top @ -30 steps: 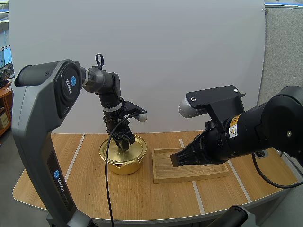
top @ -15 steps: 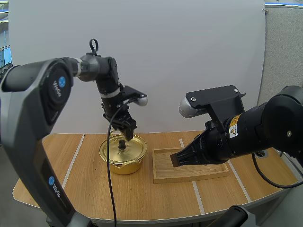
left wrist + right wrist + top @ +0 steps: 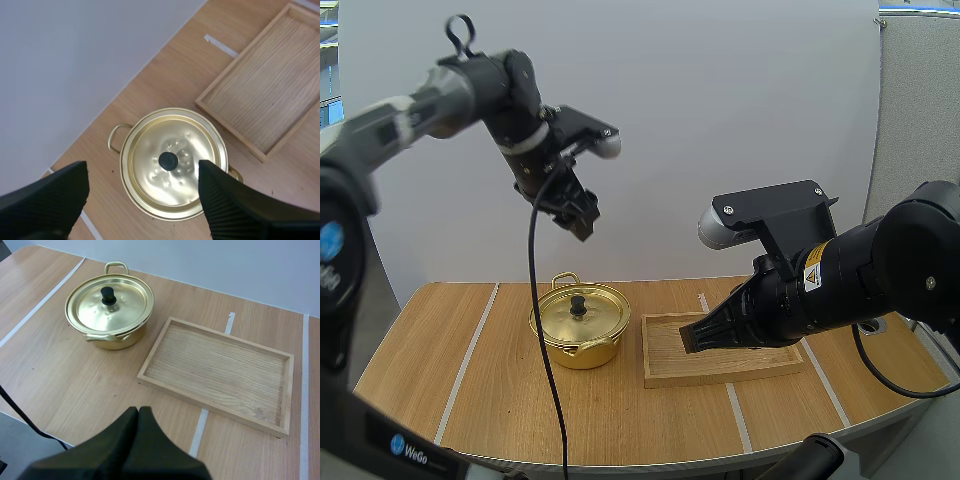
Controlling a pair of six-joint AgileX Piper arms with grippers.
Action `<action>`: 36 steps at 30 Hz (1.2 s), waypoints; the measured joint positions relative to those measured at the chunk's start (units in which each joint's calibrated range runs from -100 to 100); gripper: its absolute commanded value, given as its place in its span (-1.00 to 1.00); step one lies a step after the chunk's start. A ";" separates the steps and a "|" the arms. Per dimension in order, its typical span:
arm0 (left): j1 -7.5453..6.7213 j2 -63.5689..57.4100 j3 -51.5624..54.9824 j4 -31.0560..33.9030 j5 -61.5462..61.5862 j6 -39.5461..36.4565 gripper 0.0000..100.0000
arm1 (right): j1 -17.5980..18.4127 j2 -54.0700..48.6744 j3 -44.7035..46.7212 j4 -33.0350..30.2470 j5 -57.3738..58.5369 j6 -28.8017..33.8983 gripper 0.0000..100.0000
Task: Open the pot, put the grape inside, and close it
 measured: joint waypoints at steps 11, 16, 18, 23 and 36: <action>0.00 -20.11 3.60 -1.16 0.19 -3.63 1.00 | 0.00 0.00 0.00 0.00 0.00 0.00 -1.00; 0.00 -27.90 4.32 -1.16 0.28 -5.79 1.00 | 0.00 0.00 0.00 0.00 0.00 0.00 -1.00; 0.00 -30.87 4.78 -1.25 0.28 -6.76 1.00 | 0.00 0.00 0.00 0.00 0.00 0.00 -1.00; 0.00 -36.43 6.61 -1.25 0.28 -7.96 1.00 | 0.00 0.00 0.00 0.00 0.00 0.00 -1.00; 0.00 -51.46 21.29 -2.23 0.28 -9.40 -1.00 | -3.56 -2.00 0.00 0.10 0.00 0.00 -1.00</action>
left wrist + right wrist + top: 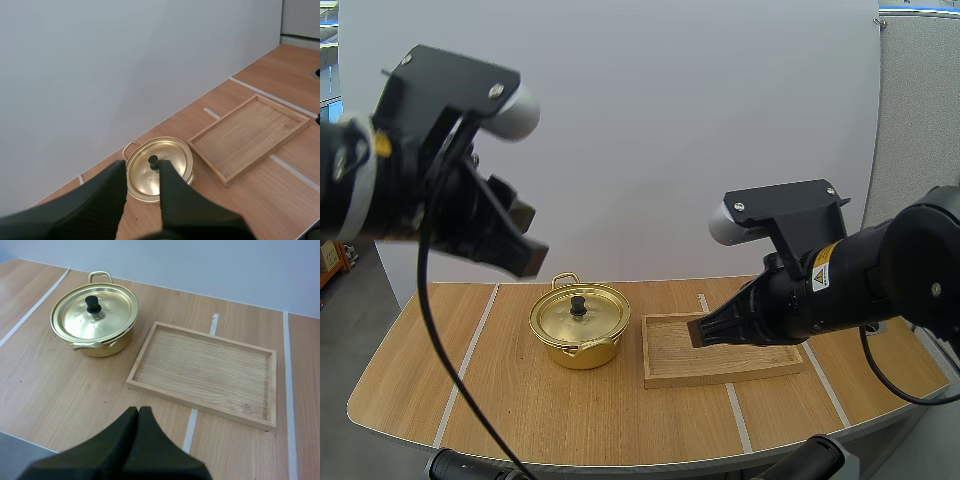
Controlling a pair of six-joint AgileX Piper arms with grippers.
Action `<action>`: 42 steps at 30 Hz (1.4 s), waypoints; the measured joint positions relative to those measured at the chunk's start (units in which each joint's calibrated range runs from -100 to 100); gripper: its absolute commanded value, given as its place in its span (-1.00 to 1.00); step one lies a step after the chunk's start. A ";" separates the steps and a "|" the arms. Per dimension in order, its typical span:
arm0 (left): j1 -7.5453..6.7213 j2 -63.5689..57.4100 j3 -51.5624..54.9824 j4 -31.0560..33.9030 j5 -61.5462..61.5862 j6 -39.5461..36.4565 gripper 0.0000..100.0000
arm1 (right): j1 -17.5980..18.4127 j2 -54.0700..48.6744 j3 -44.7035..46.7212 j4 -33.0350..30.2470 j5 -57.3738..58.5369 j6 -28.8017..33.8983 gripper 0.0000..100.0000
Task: Open the pot, put the grape inside, and close it
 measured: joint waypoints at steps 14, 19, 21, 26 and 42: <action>3.56 -21.40 11.84 -5.94 0.00 -0.78 -1.00 | -6.23 0.00 0.15 0.00 -0.84 0.00 -1.00; 4.21 -25.66 15.60 -6.17 0.00 -1.70 -1.00 | -6.33 0.00 0.15 -0.11 -6.05 0.00 -1.00; 4.21 -25.80 17.46 -6.17 -2.19 -2.72 -1.00 | -6.33 0.00 0.29 -0.68 -8.95 0.00 -1.00; 4.25 -25.80 22.42 -4.49 -10.70 -6.71 -1.00 | -6.77 0.00 1.10 -1.72 -13.25 0.00 -1.00; 5.62 -25.80 25.07 -4.04 -31.26 -8.15 -1.00 | -11.88 -11.98 1.10 -2.17 -41.40 -4.81 -1.00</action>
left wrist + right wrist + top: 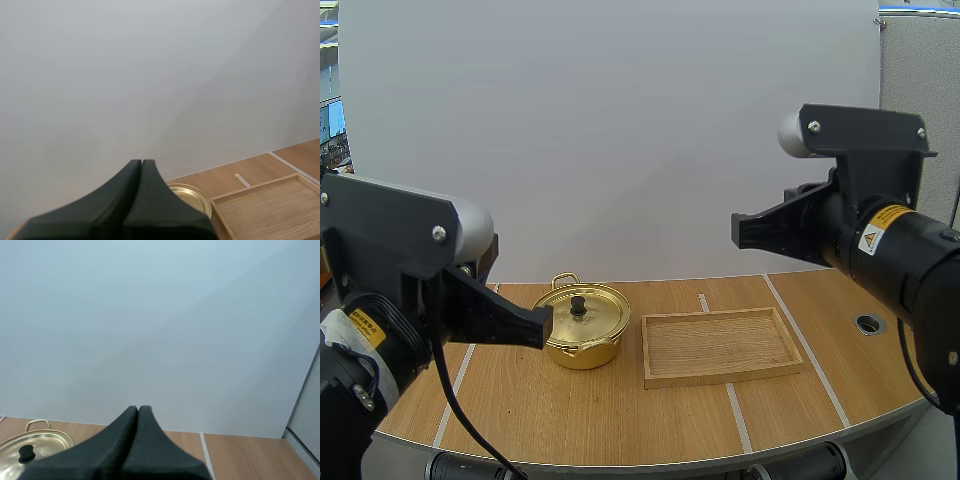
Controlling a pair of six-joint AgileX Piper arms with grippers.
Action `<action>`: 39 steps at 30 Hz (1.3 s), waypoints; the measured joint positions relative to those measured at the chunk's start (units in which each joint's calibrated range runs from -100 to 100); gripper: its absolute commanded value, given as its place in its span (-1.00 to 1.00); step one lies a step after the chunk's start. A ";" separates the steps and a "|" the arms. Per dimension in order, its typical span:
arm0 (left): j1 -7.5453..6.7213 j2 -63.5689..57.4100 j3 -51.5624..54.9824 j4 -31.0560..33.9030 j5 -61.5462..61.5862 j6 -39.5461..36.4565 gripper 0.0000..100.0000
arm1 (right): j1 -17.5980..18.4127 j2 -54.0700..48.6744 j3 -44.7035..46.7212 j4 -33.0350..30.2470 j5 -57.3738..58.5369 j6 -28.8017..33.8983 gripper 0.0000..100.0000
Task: Open the pot, put the grape inside, and close it
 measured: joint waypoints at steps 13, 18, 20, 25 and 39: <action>1.03 -0.04 1.78 1.06 -4.10 -0.74 -1.00 | -2.73 -7.14 13.83 6.81 -14.04 -1.12 -1.00; 1.03 -0.04 9.64 1.17 -14.99 -0.74 -1.00 | -2.90 -7.14 18.98 7.77 -19.33 -1.41 -1.00; 1.03 -0.04 13.59 1.28 -20.43 -0.74 -1.00 | -2.90 -7.14 21.22 7.90 -23.50 -1.41 -1.00; 1.03 -0.04 21.84 2.88 -31.11 -0.51 -1.00 | -2.90 -7.14 26.59 8.12 -30.40 -1.41 -1.00; 1.03 -0.04 35.62 3.19 -36.38 5.56 -1.00 | -2.90 -7.13 41.80 8.12 -44.20 -1.41 -1.00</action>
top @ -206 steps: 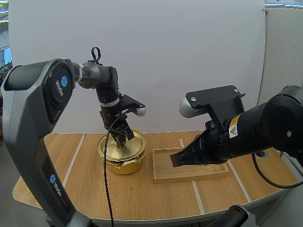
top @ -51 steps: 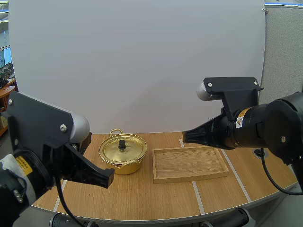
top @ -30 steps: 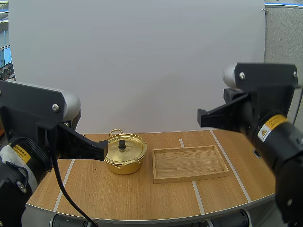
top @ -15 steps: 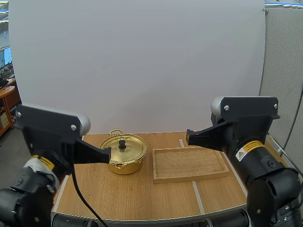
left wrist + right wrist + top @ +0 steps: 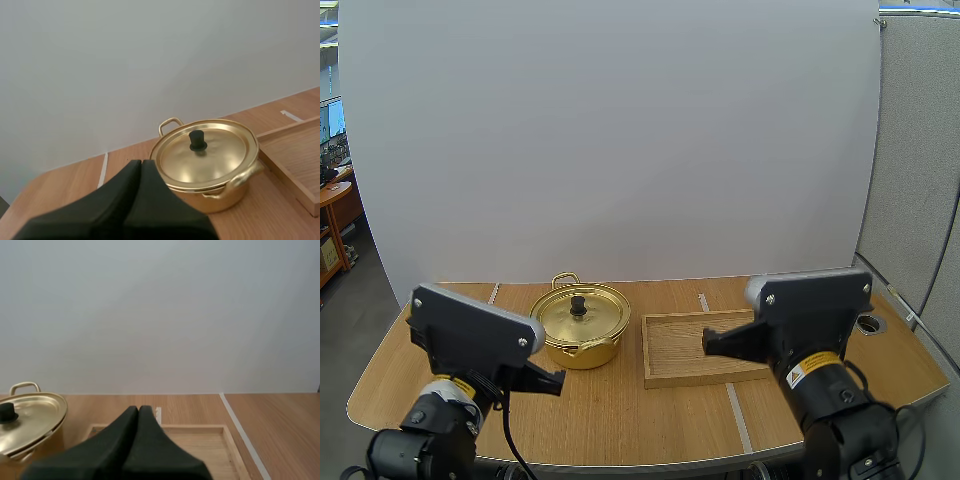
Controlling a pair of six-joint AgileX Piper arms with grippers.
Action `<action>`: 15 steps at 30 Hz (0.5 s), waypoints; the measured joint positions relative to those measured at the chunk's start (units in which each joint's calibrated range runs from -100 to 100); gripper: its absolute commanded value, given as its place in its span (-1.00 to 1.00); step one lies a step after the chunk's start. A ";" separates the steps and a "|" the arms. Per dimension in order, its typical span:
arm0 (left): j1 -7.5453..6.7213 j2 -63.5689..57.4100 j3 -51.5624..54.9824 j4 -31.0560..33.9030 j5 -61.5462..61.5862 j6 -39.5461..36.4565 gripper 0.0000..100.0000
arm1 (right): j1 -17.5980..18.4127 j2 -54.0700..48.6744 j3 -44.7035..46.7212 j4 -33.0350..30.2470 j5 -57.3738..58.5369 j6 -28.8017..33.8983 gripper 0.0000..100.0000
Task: Open the pot, put the grape inside, and close it
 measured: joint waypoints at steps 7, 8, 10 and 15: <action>0.00 0.00 6.13 -4.30 -8.43 -1.13 -1.00 | 0.00 0.00 4.39 0.00 1.48 0.00 -1.00; 0.00 0.00 6.12 -4.68 -8.43 -1.65 -1.00 | 0.00 0.00 4.52 0.00 2.18 0.00 -1.00; 0.20 0.00 6.12 -4.89 -7.72 -3.34 -1.00 | 0.00 0.00 4.52 0.00 3.96 0.00 -1.00; 0.44 0.00 6.12 -5.13 -3.03 -5.76 -1.00 | -0.25 0.00 4.52 0.00 13.23 0.00 -1.00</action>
